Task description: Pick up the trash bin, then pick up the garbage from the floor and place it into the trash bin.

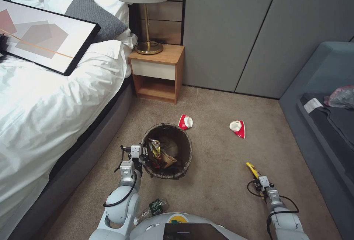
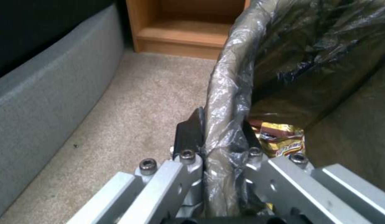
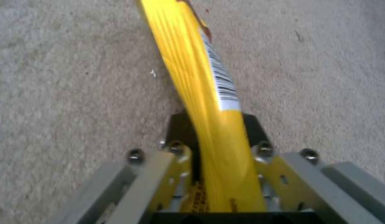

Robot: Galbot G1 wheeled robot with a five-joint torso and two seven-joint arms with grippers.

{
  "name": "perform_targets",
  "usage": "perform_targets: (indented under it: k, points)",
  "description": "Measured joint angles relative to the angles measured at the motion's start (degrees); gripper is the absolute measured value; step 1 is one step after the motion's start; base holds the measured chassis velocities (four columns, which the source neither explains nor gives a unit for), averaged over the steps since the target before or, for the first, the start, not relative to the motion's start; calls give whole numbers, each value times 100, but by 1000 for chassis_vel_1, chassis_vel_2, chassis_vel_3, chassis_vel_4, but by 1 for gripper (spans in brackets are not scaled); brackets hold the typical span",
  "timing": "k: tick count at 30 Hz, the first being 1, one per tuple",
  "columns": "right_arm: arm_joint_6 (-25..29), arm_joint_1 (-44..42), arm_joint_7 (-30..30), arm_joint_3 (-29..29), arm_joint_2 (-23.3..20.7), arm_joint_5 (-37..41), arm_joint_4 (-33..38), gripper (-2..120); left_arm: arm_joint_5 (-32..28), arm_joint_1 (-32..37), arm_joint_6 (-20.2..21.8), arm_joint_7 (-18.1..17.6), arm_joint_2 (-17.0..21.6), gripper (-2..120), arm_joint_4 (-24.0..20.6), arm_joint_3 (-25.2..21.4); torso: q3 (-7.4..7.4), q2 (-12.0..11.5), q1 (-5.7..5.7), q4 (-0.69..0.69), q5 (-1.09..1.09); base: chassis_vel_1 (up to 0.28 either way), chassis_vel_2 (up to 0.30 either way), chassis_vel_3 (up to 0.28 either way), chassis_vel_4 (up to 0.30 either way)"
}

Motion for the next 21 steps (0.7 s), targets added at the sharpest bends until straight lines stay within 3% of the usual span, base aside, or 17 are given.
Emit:
perform_targets:
  k: [2, 5, 15, 21]
  points:
    - [11, -7, 4, 1, 0, 6, -1, 4, 1, 0, 0, 0, -1, 4, 5, 2, 0, 0, 0, -1, -2, 0, 0, 0, 0]
    - [19, -13, 5, 1, 0, 18, 2, 0, 2, -1, 0, 0, -1, 4, 7, 2, 0, 0, 0, -2, -2, 0, 0, 0, 0]
    - [89, -95, 82, -37, 26, 149, 257, 0, 3, -4, 0, 0, -1, 4, 16, 6, 0, 0, 0, -3, -2, 0, 0, 0, 0]
    - [440, -363, 228, -254, 161, 828, 1345, 0, 9, -15, 0, -1, -14, 4, 56, 6, 0, 0, 0, 0, -3, 0, 0, 0, 0]
